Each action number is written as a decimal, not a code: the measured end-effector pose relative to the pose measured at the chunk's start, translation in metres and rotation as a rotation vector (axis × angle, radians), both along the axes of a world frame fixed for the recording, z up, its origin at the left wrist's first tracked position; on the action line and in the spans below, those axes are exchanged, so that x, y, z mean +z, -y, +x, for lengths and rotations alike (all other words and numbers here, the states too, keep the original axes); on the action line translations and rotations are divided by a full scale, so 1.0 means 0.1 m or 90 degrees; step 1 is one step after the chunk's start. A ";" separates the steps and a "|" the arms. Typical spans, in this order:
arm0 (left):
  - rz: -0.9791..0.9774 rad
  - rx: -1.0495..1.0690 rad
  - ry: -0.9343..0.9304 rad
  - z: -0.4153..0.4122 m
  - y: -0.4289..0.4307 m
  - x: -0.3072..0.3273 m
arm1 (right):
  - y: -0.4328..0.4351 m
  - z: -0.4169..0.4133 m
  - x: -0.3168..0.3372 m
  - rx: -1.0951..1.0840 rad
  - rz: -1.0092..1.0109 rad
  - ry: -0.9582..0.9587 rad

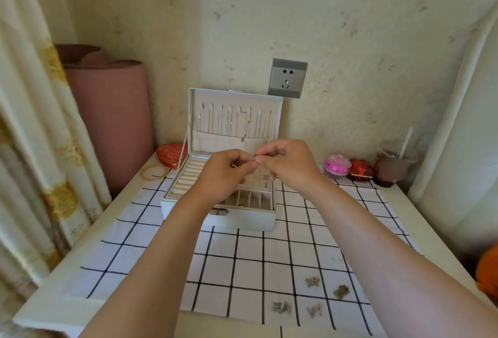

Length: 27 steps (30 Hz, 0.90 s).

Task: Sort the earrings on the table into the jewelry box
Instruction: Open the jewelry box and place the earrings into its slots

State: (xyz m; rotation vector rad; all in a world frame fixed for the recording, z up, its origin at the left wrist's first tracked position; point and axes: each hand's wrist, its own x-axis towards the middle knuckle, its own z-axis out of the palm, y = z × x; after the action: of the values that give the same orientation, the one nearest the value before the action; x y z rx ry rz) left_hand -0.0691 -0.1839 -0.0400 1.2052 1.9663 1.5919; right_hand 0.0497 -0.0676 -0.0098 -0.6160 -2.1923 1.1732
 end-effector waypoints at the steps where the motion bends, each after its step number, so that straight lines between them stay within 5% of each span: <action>1: 0.013 0.005 0.017 -0.04 0.02 0.01 | 0.00 -0.05 0.01 0.003 0.001 -0.001; 8: 0.066 0.033 0.123 -0.30 0.05 0.09 | -0.02 -0.35 0.12 0.069 0.020 0.002; 22: 0.047 0.073 0.040 -0.76 -0.01 0.10 | -0.25 -0.86 0.01 0.082 0.074 -0.030; 27: 0.021 0.126 0.067 -0.87 -0.05 -0.04 | -0.46 -1.00 -0.27 0.032 0.200 0.086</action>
State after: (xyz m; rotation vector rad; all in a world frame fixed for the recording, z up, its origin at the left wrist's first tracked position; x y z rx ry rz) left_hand -0.1561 -0.1788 -0.0439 0.9421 2.0510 1.7517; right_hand -0.0499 -0.0217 -0.0370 -0.5204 -2.4527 0.8051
